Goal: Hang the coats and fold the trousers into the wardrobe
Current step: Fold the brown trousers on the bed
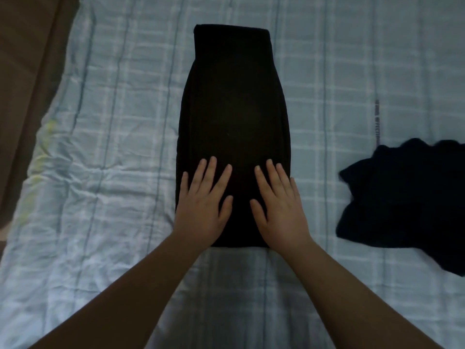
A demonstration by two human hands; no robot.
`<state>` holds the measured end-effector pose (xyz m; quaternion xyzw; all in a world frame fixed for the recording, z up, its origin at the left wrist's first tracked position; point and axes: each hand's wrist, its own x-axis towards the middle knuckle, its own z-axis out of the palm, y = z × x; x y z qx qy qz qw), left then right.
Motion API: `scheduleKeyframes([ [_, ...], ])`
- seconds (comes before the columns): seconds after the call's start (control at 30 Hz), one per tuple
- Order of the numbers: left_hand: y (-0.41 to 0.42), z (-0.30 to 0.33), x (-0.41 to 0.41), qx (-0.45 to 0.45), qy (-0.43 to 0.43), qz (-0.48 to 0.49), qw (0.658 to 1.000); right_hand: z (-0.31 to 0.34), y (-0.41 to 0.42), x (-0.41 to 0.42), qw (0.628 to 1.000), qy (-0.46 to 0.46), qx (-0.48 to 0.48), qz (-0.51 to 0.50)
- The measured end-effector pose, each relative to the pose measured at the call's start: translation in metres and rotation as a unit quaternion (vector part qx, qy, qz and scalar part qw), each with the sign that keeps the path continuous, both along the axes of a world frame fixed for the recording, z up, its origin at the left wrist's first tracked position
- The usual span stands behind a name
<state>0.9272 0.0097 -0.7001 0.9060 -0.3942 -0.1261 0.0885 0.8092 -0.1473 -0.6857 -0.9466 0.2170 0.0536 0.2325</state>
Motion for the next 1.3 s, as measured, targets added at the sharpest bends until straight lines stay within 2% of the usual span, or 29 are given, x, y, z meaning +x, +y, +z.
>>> scheduleKeyframes([
  [0.1,0.016,0.013,-0.009,-0.033,-0.02,0.011,0.999,0.019,0.008,-0.012,0.998,-0.054,-0.017,-0.018],
  [0.27,0.041,0.002,-0.03,-0.034,0.034,0.065,0.997,0.006,0.029,-0.034,0.999,0.018,-0.031,-0.039],
  [0.4,0.031,-0.009,-0.029,-0.028,0.076,0.077,0.994,-0.006,0.025,-0.028,0.999,0.018,0.0,-0.038],
  [0.5,0.033,0.002,-0.032,-0.1,0.11,0.113,0.982,0.002,0.019,-0.034,0.994,-0.039,0.086,-0.059],
  [0.6,0.044,0.019,-0.039,-0.193,0.202,0.269,0.922,0.017,0.017,-0.049,0.947,-0.102,0.221,-0.209],
  [0.67,0.05,0.025,-0.041,-0.216,0.267,0.367,0.865,0.027,0.019,-0.055,0.894,-0.079,0.302,-0.321],
  [0.7,0.05,0.028,-0.041,-0.213,0.284,0.389,0.85,0.03,0.021,-0.055,0.869,-0.057,0.34,-0.356],
  [0.73,0.051,0.031,-0.039,-0.205,0.282,0.394,0.85,0.034,0.022,-0.053,0.854,-0.035,0.364,-0.37],
  [0.8,0.052,0.034,-0.031,-0.178,0.279,0.403,0.853,0.038,0.018,-0.048,0.85,-0.008,0.375,-0.371],
  [0.87,0.054,0.035,-0.021,-0.139,0.315,0.414,0.842,0.036,0.009,-0.045,0.845,-0.001,0.383,-0.375],
  [0.93,0.055,0.037,-0.016,-0.119,0.332,0.391,0.85,0.033,0.003,-0.046,0.832,0.009,0.409,-0.374],
  [1.03,0.057,0.043,-0.019,-0.141,0.331,0.361,0.861,0.034,0.002,-0.051,0.802,-0.017,0.462,-0.379],
  [1.13,0.066,0.05,-0.032,-0.168,0.339,0.373,0.847,0.042,0.015,-0.063,0.773,-0.065,0.501,-0.385],
  [1.23,0.094,0.055,-0.058,-0.168,0.365,0.371,0.837,0.044,0.046,-0.098,0.778,-0.061,0.495,-0.383],
  [1.3,0.124,0.06,-0.083,-0.166,0.396,0.356,0.83,0.047,0.074,-0.13,0.768,-0.057,0.501,-0.394],
])
